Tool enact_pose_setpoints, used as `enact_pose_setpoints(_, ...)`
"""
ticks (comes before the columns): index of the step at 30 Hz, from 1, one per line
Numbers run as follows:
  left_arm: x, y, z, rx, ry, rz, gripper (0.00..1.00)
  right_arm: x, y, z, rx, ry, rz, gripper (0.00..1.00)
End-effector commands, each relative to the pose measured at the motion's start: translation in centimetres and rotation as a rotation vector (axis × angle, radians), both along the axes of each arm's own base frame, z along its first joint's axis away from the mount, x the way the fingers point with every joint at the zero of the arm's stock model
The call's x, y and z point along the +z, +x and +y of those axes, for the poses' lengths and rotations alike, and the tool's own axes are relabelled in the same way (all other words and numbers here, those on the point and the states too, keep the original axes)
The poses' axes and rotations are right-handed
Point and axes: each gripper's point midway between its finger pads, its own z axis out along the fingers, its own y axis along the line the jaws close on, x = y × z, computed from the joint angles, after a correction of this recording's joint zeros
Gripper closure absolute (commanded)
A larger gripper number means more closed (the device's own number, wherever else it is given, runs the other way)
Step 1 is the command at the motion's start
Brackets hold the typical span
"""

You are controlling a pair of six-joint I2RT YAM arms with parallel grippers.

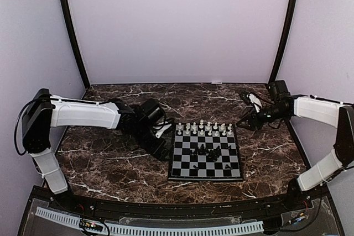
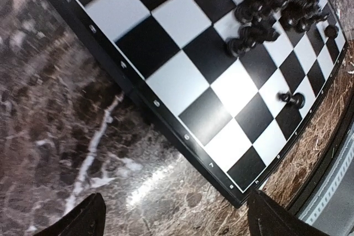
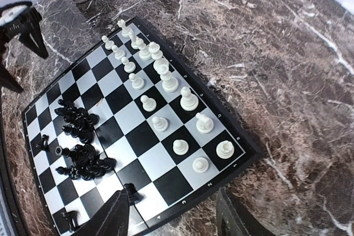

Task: Set up the chess pieces on the board
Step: Position the chessboard at the center of the board, then pick up the rook from the chessboard.

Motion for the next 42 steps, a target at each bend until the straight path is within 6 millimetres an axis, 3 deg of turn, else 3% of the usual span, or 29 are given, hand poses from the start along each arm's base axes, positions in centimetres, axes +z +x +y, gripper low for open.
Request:
enact_pose_setpoints(1,6.9,2.7,0.0,-0.053,-0.054,-0.258,0.10,1.2,-2.3,-0.9,0.081,-0.106,-0.072,0.48)
enact_pose_setpoints(2,7.2,2.8,-0.2,-0.058,-0.072,-0.274,0.13,1.0,-3.3,-1.0,0.102,-0.120,-0.066,0.49)
enact_pose_setpoints(3,8.7,3.4,-1.2,-0.059,-0.138,-0.329,0.14,0.9,-4.0,-1.1,0.114,-0.130,-0.069,0.50)
enact_pose_setpoints(4,8.6,3.1,-1.4,-0.069,-0.167,-0.330,0.19,0.9,-4.7,-1.1,0.127,-0.138,-0.073,0.52)
enact_pose_setpoints(5,10.3,3.7,-2.5,-0.070,-0.248,-0.380,0.21,0.8,-5.4,-1.0,0.139,-0.145,-0.077,0.53)
enact_pose_setpoints(6,10.1,3.2,-3.0,-0.086,-0.287,-0.370,0.25,1.0,-6.2,-0.8,0.157,-0.152,-0.091,0.54)
enact_pose_setpoints(7,11.3,3.2,-3.9,-0.094,-0.359,-0.389,0.27,0.8,-7.0,-0.6,0.176,-0.163,-0.098,0.55)
enact_pose_setpoints(10,11.6,3.2,-5.1,-0.103,-0.428,-0.394,0.37,0.1,-8.9,0.4,0.246,-0.211,-0.108,0.60)
enact_pose_setpoints(17,12.4,3.6,-6.3,-0.116,-0.471,-0.403,0.40,-1.2,-9.8,3.8,0.368,-0.309,-0.160,0.70)
enact_pose_setpoints(20,12.2,4.4,-5.9,-0.121,-0.405,-0.406,0.39,-2.0,-10.3,5.3,0.431,-0.355,-0.172,0.70)
enact_pose_setpoints(21,13.3,5.5,-5.9,-0.105,-0.406,-0.422,0.37,-2.3,-10.7,5.8,0.461,-0.371,-0.174,0.70)
enact_pose_setpoints(22,12.6,5.9,-5.6,-0.099,-0.373,-0.396,0.36,-2.7,-11.0,5.9,0.481,-0.390,-0.170,0.70)
enact_pose_setpoints(23,13.5,7.3,-5.6,-0.082,-0.383,-0.402,0.34,-3.0,-11.2,6.0,0.499,-0.407,-0.164,0.71)
enact_pose_setpoints(27,14.7,11.1,-4.6,-0.021,-0.389,-0.408,0.33,-3.8,-12.0,5.5,0.525,-0.443,-0.132,0.73)
enact_pose_setpoints(31,15.7,13.7,-3.6,0.027,-0.406,-0.493,0.32,-4.3,-12.9,4.7,0.521,-0.454,-0.128,0.67)
enact_pose_setpoints(35,16.1,13.3,-2.7,0.047,-0.464,-0.529,0.30,-4.8,-13.5,4.1,0.503,-0.463,-0.119,0.65)
enact_pose_setpoints(36,15.4,12.9,-2.4,0.045,-0.459,-0.521,0.30,-4.8,-13.4,4.1,0.496,-0.462,-0.126,0.65)
enact_pose_setpoints(37,16.2,12.8,-2.3,0.042,-0.476,-0.546,0.30,-4.7,-13.2,4.1,0.486,-0.462,-0.137,0.65)
enact_pose_setpoints(42,15.8,12.8,-1.3,0.066,-0.448,-0.568,0.28,-3.4,-11.2,5.3,0.476,-0.467,-0.183,0.66)
